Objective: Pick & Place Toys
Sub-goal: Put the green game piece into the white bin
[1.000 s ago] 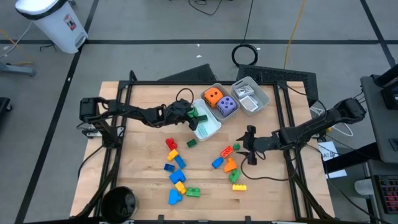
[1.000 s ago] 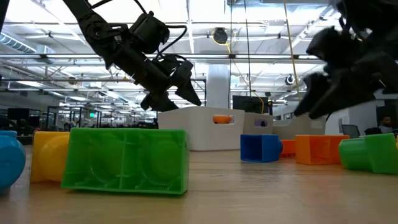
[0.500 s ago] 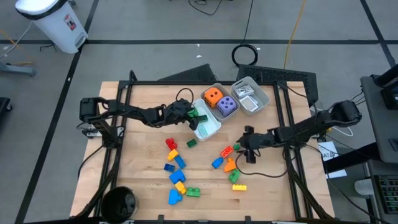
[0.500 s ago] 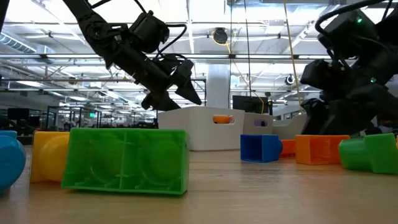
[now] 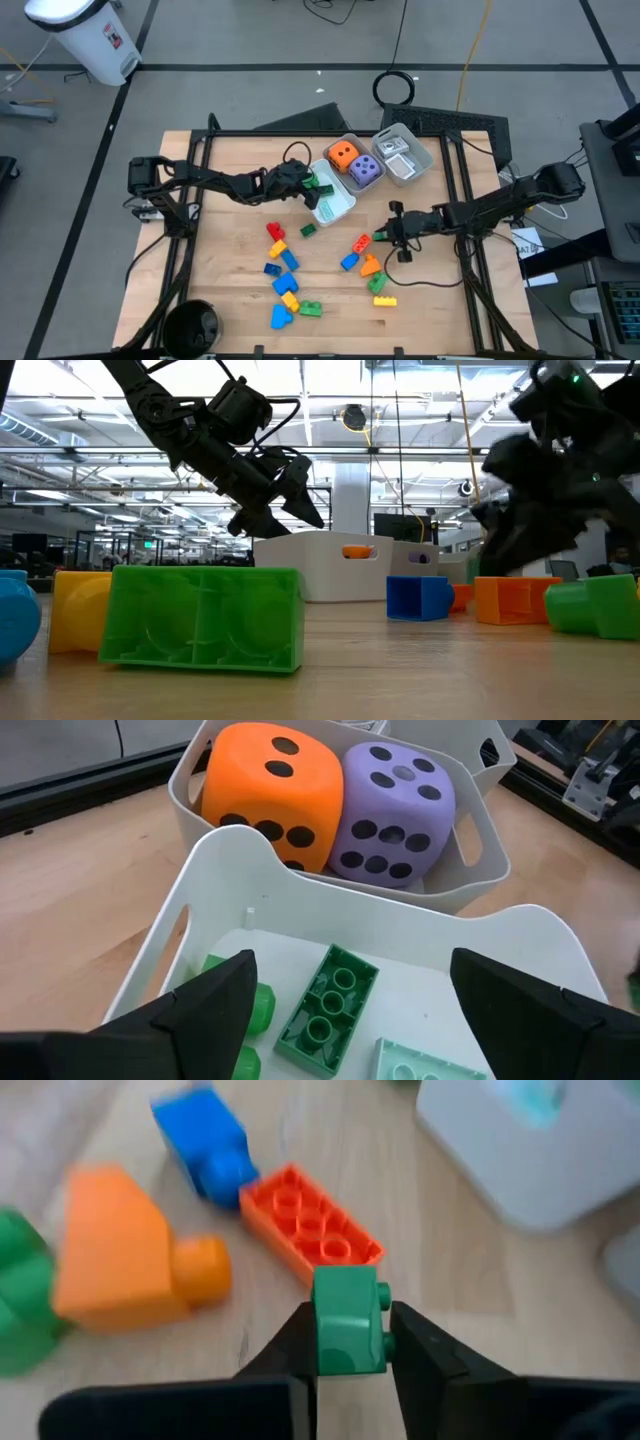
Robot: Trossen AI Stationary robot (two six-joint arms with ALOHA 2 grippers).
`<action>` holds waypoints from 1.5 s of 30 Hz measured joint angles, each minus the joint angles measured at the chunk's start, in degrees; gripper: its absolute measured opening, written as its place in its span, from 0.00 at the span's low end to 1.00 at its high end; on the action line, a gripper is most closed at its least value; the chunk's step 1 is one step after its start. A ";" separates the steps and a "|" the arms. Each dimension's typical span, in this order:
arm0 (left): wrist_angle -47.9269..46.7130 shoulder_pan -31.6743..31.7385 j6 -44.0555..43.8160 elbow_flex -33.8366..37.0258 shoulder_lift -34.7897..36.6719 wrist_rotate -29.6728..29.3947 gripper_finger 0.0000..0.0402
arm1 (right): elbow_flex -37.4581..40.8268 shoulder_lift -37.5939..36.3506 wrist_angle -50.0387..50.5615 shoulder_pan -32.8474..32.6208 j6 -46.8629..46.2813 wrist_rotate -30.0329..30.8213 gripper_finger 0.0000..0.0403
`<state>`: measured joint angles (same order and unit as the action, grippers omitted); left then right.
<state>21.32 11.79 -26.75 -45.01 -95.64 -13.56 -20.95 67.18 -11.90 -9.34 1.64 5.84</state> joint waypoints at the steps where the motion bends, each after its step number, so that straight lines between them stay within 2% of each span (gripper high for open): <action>1: 0.02 -0.10 -0.26 0.00 0.00 0.00 0.84 | -0.25 -1.08 -0.10 -0.03 0.43 0.00 0.13; 5: 1.38 -0.69 -0.17 0.00 -0.02 0.03 0.84 | -0.99 -5.51 -1.05 -0.89 0.31 0.56 0.15; 8: 3.22 -1.54 0.39 0.00 -0.02 0.14 0.84 | -1.03 -7.87 -4.83 -2.02 -1.38 3.15 0.18; 14: 9.94 -3.99 5.61 0.00 -0.03 4.85 0.84 | -1.07 -8.85 -12.23 -2.40 -3.67 3.14 0.16; 19: 15.83 -7.74 12.84 -0.05 -0.02 8.41 0.84 | -1.07 -8.69 -13.74 -2.38 -7.93 3.14 0.16; 22: 15.96 -10.99 20.05 -0.59 -0.04 9.37 0.84 | -1.07 -8.68 -15.66 -2.32 -10.94 3.09 0.17; 24: 15.65 -13.56 26.09 -1.30 -0.04 8.85 0.84 | -1.07 -8.68 -17.24 -2.05 -13.43 2.51 0.17; 29: 15.69 -19.60 40.03 -4.30 -0.04 6.08 0.84 | -1.07 -8.68 -20.40 -0.34 -19.54 -5.04 0.16; 31: 15.22 -21.44 44.27 -5.64 -0.07 3.90 0.83 | -1.07 -8.66 -20.86 0.00 -21.90 -6.23 0.16; 36: 10.64 -23.91 49.35 -10.07 -2.22 -1.50 0.83 | -1.06 -8.28 -22.54 -0.02 -23.41 -6.17 0.16; 40: 8.27 -23.89 51.50 -13.43 -5.87 -1.99 0.83 | -1.05 -6.49 -26.00 -0.09 -23.49 -7.58 0.16; 45: 8.79 -24.37 61.03 -17.37 -11.23 -2.45 0.83 | -1.05 -3.46 -30.02 -0.11 -23.38 -7.90 0.16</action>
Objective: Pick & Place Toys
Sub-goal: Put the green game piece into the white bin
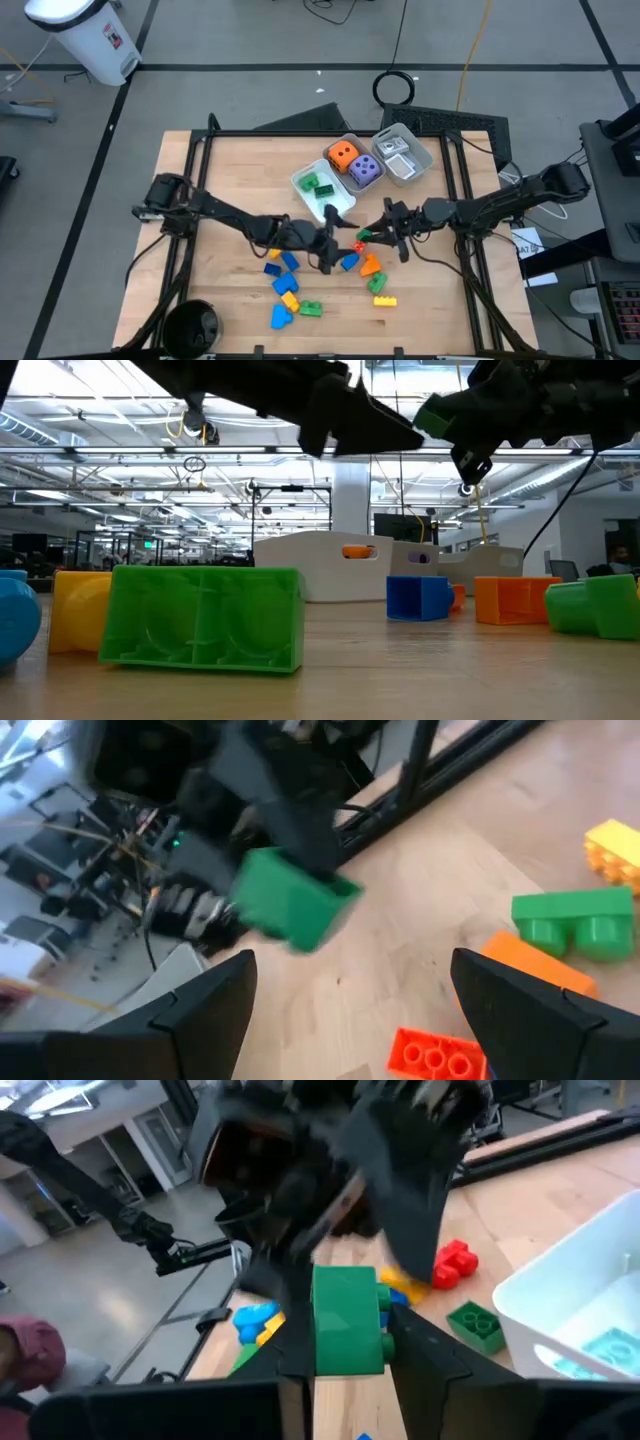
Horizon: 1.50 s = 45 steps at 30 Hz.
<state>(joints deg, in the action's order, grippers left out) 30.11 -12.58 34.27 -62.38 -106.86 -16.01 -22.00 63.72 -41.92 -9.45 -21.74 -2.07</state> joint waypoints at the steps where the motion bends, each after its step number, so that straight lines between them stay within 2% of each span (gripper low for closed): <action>1: 0.06 -0.14 0.70 -0.96 -0.96 -0.34 0.83 | 0.00 0.41 -0.74 0.01 0.00 -0.24 0.16; 4: 0.54 -0.21 1.45 -3.79 -3.12 -0.98 0.83 | 0.02 1.45 -2.25 0.09 0.04 -2.55 0.16; 10: 0.56 -0.26 1.61 -7.35 -4.64 -1.18 0.83 | 0.00 4.13 -4.18 0.11 -0.09 -2.66 0.16; 23: 0.18 -0.72 4.37 -7.40 -4.62 -2.60 0.82 | 0.04 5.62 -6.61 0.11 -1.57 -4.13 0.17; 27: 0.02 -0.70 4.65 -7.40 -4.62 -2.43 0.72 | 0.04 5.62 -6.44 0.11 -1.57 -4.13 0.17; 34: 0.56 -0.98 4.59 -7.37 -4.62 -0.99 0.43 | -0.02 5.60 -6.15 0.09 -1.44 -4.02 0.18; 38: 0.72 -0.95 4.49 -7.37 -4.62 -1.58 0.42 | -0.02 5.31 -6.30 0.09 -0.60 -3.83 0.20; 42: 2.07 -1.48 3.14 -7.48 -4.60 -8.46 0.43 | -0.02 2.14 -4.75 0.20 0.49 -2.75 0.25; 45: 2.32 -1.66 2.30 -7.48 -4.51 -10.12 0.49 | 0.00 -1.93 -0.46 0.17 2.65 -2.97 0.31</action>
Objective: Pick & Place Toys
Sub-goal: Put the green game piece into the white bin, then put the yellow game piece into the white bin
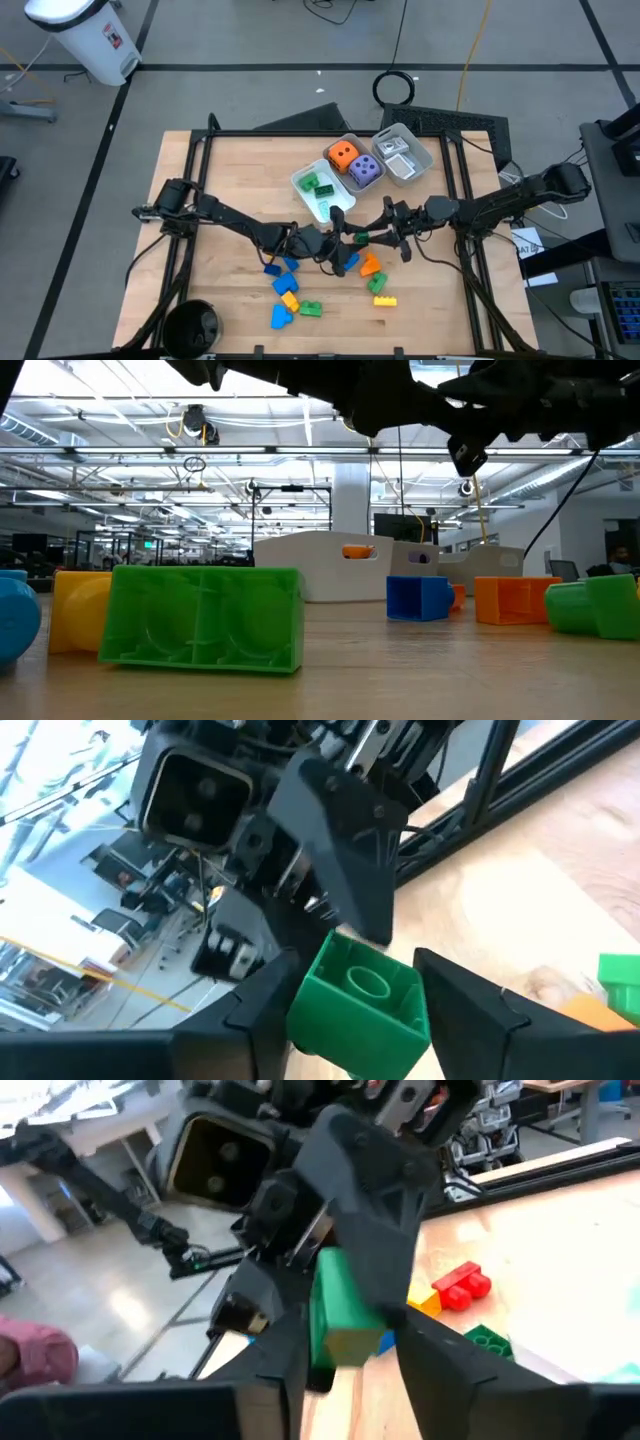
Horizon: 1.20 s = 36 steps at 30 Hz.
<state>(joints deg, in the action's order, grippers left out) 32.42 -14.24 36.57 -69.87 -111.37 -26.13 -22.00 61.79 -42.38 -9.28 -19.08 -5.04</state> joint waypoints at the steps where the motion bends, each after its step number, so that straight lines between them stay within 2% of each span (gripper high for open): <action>1: -0.08 0.02 -0.48 0.00 0.00 -0.35 0.51 | 0.02 -1.71 2.13 0.00 0.71 -0.25 0.32; 3: -0.70 0.33 -1.28 0.06 0.00 -1.61 0.51 | 0.01 -4.72 5.99 -0.03 1.76 -1.09 0.36; 6: -1.78 1.34 -2.37 0.13 0.06 -3.88 0.44 | 0.04 -8.95 12.30 -0.10 1.93 -1.29 0.39; 8: -6.18 2.14 -3.51 0.13 1.10 -6.77 0.40 | 0.04 -11.45 14.87 -0.05 1.81 -1.00 0.39; 11: -15.93 4.32 -8.98 0.15 3.91 -7.55 0.40 | 0.02 -13.86 17.25 -0.11 1.83 -1.16 0.39; 16: -30.45 9.62 -23.46 0.13 7.52 -4.57 0.41 | 0.04 -14.83 19.04 -0.11 1.83 -0.97 0.38; 21: -44.97 14.54 -36.67 0.19 7.77 -3.43 0.48 | 0.04 -14.16 19.27 -0.11 1.85 -0.94 0.37; 25: -53.24 17.59 -45.36 0.35 7.08 2.34 0.52 | 0.04 -13.47 19.03 -0.11 2.56 -0.85 0.37; 29: -53.08 19.24 -47.71 0.33 7.13 7.04 0.53 | 0.07 -12.32 17.38 -0.11 3.73 -0.81 0.37; 36: -50.32 19.59 -47.81 0.33 7.13 8.25 0.54 | 0.05 -9.18 14.49 -0.11 3.75 -0.86 0.38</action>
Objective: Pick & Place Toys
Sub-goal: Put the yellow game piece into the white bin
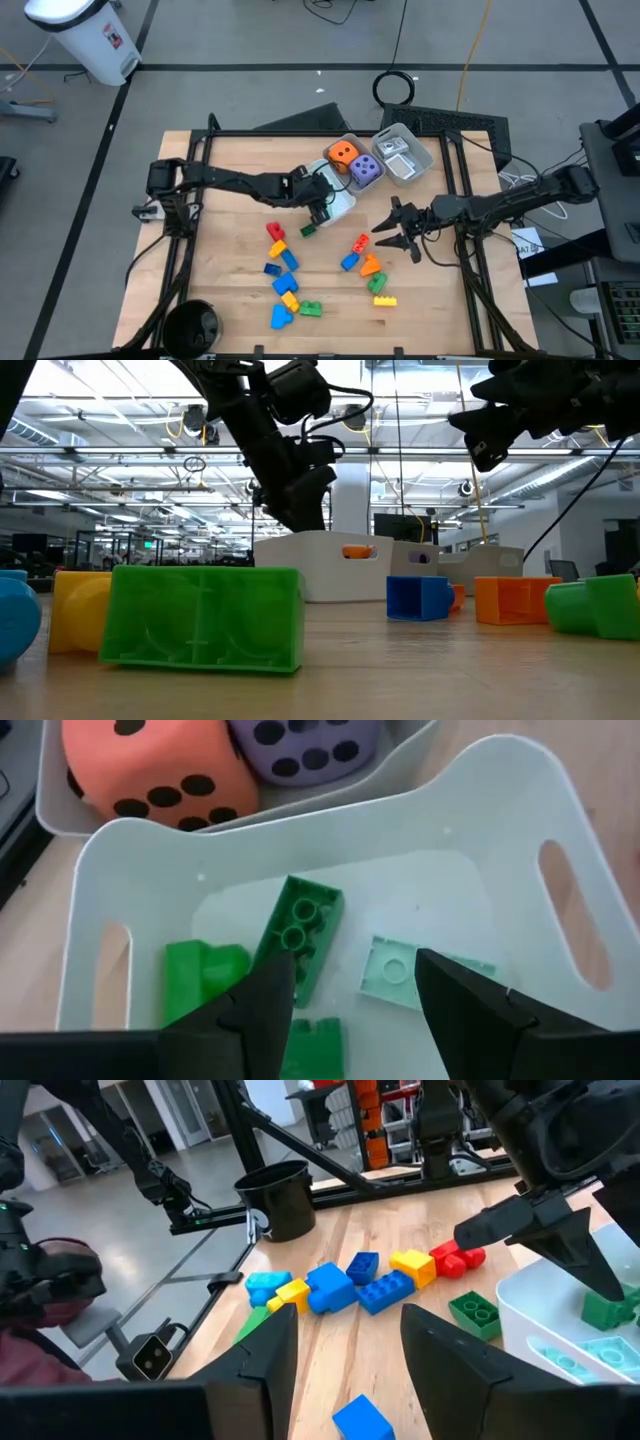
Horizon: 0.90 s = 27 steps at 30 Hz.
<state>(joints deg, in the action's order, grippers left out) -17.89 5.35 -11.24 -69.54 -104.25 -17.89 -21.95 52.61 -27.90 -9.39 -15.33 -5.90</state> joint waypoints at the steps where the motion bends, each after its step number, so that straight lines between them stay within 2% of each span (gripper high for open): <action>1: 0.38 -0.16 0.02 0.00 0.00 0.02 0.54 | 0.02 0.72 -0.71 0.00 0.00 -0.08 0.38; 10: 3.78 -0.24 0.04 0.00 0.00 0.02 0.54 | 0.02 7.46 -6.82 -0.08 -0.20 -0.34 0.38; 13: 3.91 -0.25 0.04 0.00 0.00 0.02 0.54 | 0.02 10.29 -10.51 -1.98 3.56 -2.50 0.40; 17: 4.15 -0.27 0.04 0.00 0.00 0.04 0.54 | 0.02 13.91 -14.96 -8.84 11.81 -5.08 0.48; 22: 4.49 -0.25 -0.37 -0.01 0.00 0.02 0.54 | 0.02 16.82 -13.06 -15.69 17.59 -4.50 0.62; 24: 4.50 -0.25 -1.07 -0.01 0.00 0.02 0.54 | 0.00 18.19 -9.84 -17.75 15.43 -1.09 0.64; 27: 4.57 -0.25 -1.38 0.00 0.00 0.04 0.54 | -0.01 20.71 -2.34 -21.28 7.05 6.96 0.64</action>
<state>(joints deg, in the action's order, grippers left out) -13.32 5.10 -12.62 -69.54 -104.25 -17.85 -21.96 73.32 -30.24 -30.67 -8.29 1.06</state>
